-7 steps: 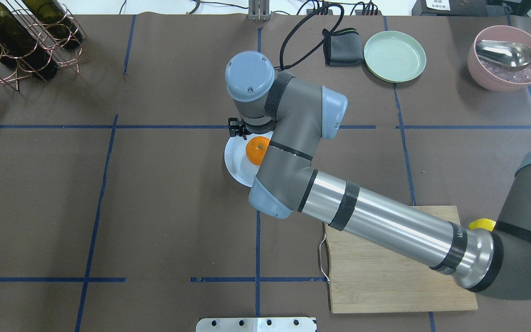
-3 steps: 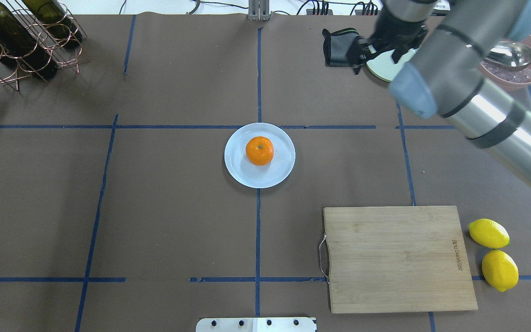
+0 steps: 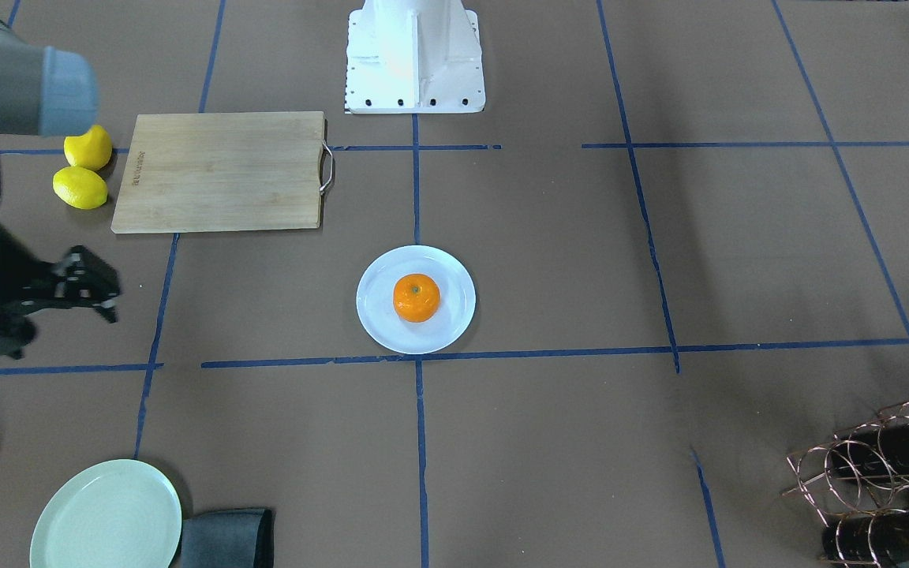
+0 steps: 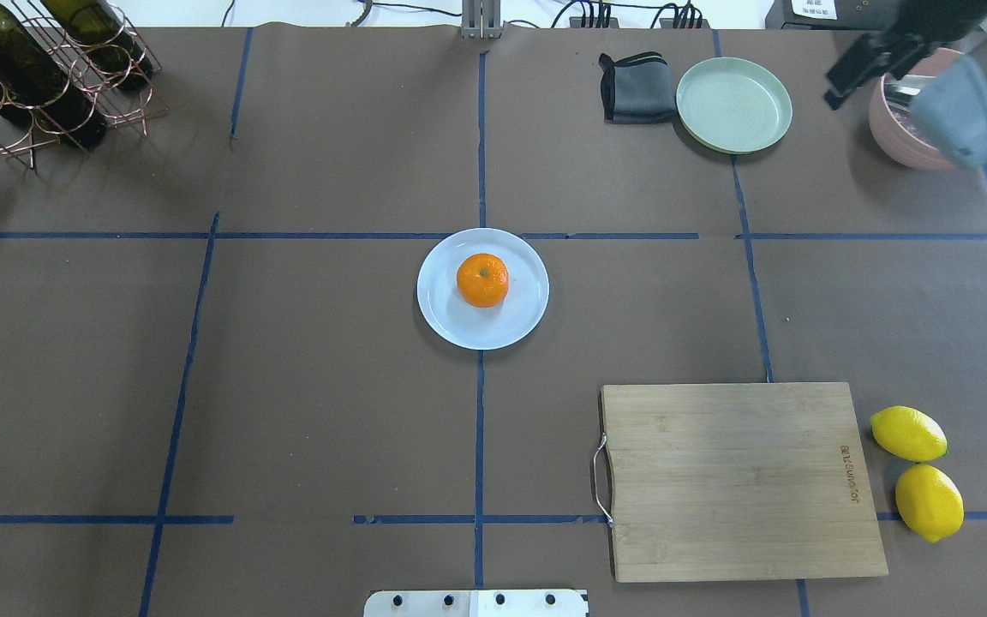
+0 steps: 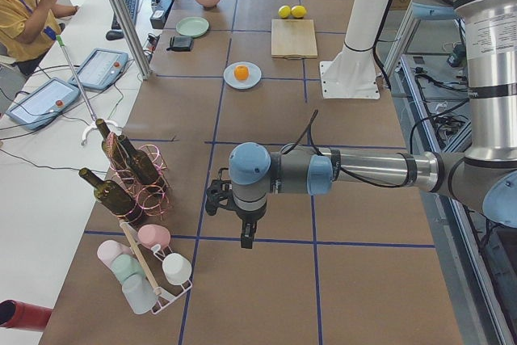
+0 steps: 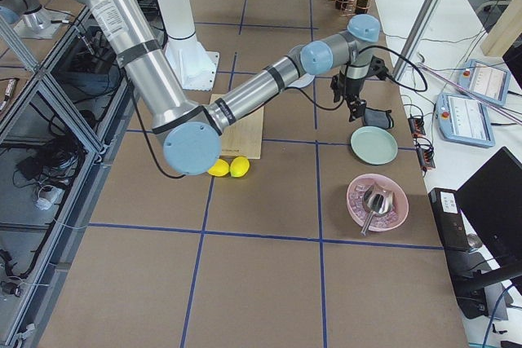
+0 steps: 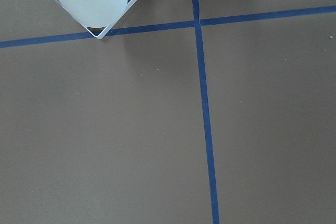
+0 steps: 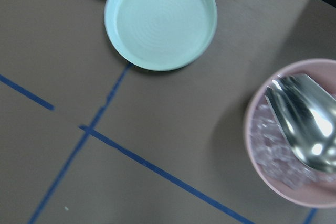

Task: Pick orange to plate

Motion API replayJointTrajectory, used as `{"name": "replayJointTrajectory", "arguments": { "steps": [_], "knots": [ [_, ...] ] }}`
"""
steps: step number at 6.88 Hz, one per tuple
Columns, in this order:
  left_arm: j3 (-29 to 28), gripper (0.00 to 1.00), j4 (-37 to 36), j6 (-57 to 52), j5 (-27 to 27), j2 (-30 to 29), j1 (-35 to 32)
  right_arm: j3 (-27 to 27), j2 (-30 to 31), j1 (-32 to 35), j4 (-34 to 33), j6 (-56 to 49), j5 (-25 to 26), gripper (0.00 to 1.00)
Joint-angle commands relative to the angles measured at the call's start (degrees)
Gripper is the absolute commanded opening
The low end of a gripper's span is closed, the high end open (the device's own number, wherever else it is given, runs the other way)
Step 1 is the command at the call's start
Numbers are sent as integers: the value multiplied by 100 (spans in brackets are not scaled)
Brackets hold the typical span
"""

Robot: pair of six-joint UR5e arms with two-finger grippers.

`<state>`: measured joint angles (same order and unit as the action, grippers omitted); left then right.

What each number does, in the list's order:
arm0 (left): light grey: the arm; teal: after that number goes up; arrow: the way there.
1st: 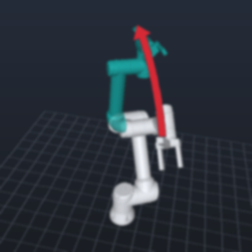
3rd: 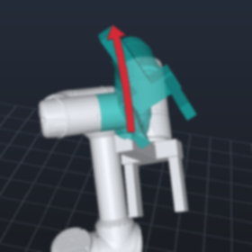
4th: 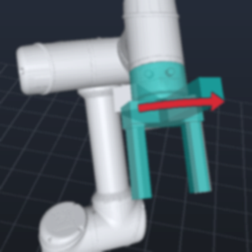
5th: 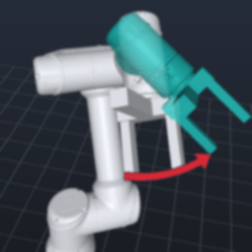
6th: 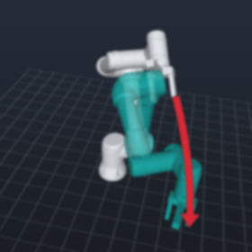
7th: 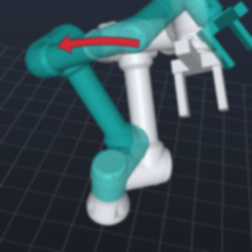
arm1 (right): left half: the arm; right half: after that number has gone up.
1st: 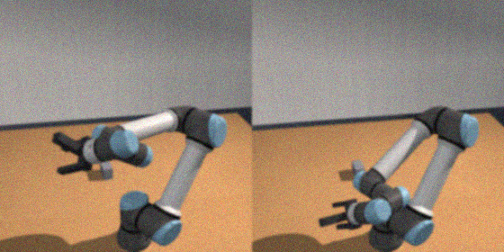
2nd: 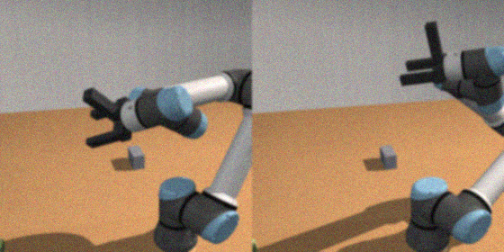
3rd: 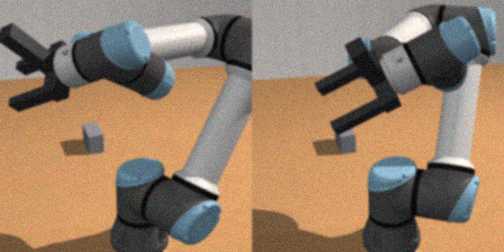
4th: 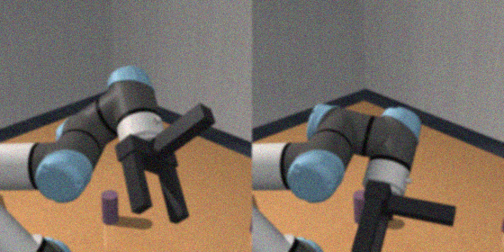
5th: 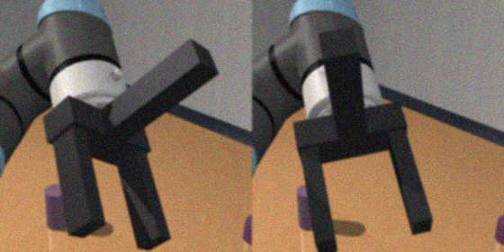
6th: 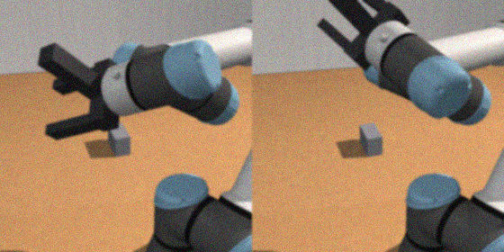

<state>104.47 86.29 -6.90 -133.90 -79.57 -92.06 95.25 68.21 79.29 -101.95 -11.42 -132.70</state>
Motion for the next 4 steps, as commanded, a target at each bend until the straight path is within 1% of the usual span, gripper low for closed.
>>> {"name": "replayJointTrajectory", "arguments": {
  "steps": [1, 2, 3, 4],
  "knots": [
    [117, 100, -69, -13, -5, -49, 4, -112, 962, 813, -35, -572, -72, 100],
    [117, 100, -60, -22, -14, -49, 4, -112, 1514, 1112, 43, -650, -63, 100],
    [126, 100, -51, -31, -31, -49, 4, -86, 2033, 1228, 227, -703, -11, 100],
    [126, 100, -42, -31, -66, -49, 4, -112, 2369, 1264, 429, -494, -28, 100]
  ]
}}
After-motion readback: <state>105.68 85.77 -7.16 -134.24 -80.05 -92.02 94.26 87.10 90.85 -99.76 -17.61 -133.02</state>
